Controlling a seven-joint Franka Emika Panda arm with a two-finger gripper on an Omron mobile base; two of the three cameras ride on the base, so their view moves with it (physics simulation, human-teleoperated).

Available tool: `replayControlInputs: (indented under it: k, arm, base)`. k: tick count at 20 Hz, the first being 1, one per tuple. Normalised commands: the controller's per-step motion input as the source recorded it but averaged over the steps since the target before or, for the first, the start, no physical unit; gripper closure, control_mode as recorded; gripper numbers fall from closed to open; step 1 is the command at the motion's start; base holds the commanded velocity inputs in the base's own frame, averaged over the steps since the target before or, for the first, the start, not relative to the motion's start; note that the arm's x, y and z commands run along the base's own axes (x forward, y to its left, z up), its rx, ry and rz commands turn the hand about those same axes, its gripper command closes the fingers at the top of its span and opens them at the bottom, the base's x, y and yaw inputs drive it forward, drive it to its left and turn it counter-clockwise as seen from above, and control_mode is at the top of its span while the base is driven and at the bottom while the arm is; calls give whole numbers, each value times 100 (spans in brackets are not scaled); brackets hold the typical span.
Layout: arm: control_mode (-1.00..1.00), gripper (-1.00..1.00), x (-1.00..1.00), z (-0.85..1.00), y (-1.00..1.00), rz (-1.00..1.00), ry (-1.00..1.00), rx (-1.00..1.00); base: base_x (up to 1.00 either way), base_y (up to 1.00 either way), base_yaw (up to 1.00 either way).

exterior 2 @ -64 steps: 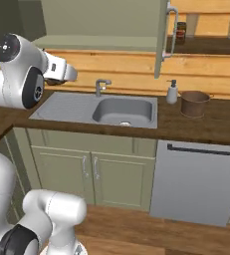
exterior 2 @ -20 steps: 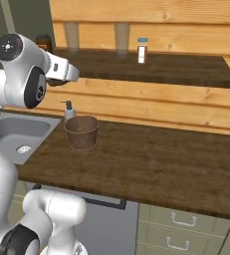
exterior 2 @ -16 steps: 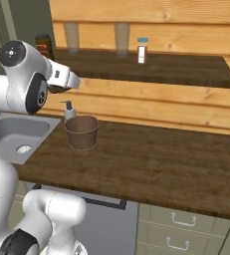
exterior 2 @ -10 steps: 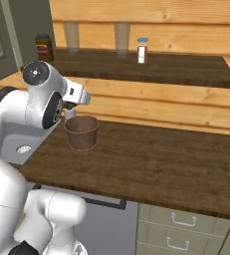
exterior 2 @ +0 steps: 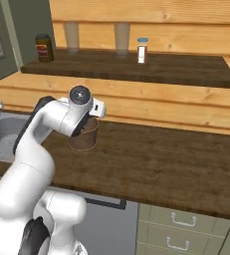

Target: Open the cabinet, pick up the bread from the cabinet and place it in the basket. Then move the basket to the dining counter.

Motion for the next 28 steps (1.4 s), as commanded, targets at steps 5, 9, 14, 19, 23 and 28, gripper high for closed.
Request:
replayControlInputs:
  k: [5, 9, 14, 19, 23, 28]
  arm:
    - [-100, 100, 98, -29, 36, 5, 10, 0]
    - [-100, 100, 90, -16, 29, 8, 18, 0]
    - [-100, 100, 45, -60, 47, 9, 16, 0]
    - [-100, 100, 55, -64, 9, 6, -2, -4]
    - [-100, 100, 22, -66, 3, 1, -4, -5]
    - [-100, 100, 41, -31, 13, 0, 0, -5]
  base:
    - [0, 0, 0]
    - [0, 0, 0]
    - [0, 0, 0]
    - [0, 0, 0]
    - [0, 0, 0]
    - [0, 0, 0]
